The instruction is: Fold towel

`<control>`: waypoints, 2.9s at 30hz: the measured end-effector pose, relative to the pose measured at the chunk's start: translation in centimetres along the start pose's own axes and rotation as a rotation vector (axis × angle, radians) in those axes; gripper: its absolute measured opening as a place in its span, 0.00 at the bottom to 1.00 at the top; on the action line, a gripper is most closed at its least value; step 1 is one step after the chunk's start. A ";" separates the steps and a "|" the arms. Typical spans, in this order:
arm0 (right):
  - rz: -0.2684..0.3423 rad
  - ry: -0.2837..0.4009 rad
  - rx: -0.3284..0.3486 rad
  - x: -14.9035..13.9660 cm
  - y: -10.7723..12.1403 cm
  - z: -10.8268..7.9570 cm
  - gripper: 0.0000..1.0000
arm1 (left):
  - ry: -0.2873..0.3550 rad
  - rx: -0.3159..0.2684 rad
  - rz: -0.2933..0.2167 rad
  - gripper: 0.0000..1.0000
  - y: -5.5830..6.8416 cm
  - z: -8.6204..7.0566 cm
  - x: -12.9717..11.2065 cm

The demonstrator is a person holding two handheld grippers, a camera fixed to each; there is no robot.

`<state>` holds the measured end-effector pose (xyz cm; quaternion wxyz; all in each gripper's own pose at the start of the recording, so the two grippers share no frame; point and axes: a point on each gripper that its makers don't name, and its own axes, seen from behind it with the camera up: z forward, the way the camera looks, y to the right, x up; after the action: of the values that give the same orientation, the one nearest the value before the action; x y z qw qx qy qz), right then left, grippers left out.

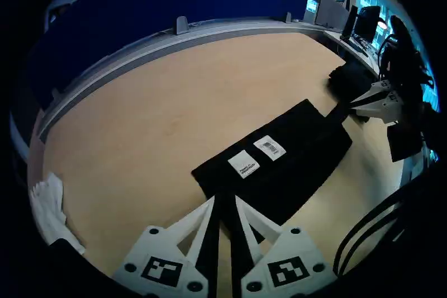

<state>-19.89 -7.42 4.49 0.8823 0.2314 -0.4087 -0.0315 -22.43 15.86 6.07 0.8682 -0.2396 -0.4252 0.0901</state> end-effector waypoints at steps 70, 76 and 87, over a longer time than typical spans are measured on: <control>-0.004 -0.095 -0.058 -7.1 -0.8 0.5 0.76 | 0.020 0.088 -0.153 0.97 1.1 -4.8 -7.0; -0.010 -0.120 -0.045 -7.7 -1.3 0.8 0.61 | 0.028 0.081 -0.163 0.97 1.5 -5.0 -7.1; 0.001 -0.140 -0.035 -8.7 -1.5 1.1 0.43 | 0.036 0.070 -0.156 0.97 1.8 -5.4 -6.8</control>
<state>-26.26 -7.05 -1.73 0.8554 0.2130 -0.4690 -0.0546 -22.36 13.13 -2.37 0.8880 -0.1767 -0.4232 0.0327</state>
